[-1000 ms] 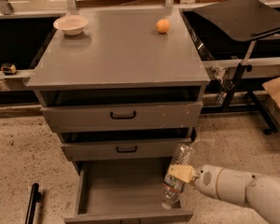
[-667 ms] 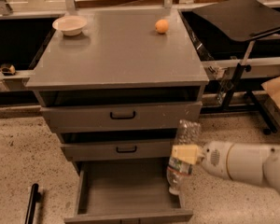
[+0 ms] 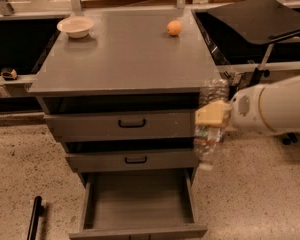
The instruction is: Pick water bottle from bottom drawer and place on counter
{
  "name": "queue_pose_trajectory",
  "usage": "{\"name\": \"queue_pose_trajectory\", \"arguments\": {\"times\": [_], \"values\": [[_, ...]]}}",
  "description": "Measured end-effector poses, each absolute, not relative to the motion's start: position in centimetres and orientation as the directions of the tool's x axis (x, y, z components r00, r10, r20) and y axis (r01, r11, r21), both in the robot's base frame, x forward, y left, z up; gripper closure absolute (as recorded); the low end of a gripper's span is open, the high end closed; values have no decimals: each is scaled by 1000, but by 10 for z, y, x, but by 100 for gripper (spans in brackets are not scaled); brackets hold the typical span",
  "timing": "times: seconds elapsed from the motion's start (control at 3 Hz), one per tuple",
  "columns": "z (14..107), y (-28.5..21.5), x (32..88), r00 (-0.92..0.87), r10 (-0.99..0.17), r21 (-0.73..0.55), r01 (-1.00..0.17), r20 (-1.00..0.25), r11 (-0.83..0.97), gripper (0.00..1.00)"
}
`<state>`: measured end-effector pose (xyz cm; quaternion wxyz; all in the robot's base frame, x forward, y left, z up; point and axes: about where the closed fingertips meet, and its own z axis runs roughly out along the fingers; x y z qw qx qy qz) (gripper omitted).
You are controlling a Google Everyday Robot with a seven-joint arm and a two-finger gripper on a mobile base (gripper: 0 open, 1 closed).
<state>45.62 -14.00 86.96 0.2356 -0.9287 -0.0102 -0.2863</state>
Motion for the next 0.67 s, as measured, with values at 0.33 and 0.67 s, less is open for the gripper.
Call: {"name": "queue_pose_trajectory", "arguments": {"times": [0.33,0.67], "values": [[868,-210,490,870,-268,-412,-84,413,-907,100],[863,-235,524,880,-395,-431,-259,263,-864,100]]}}
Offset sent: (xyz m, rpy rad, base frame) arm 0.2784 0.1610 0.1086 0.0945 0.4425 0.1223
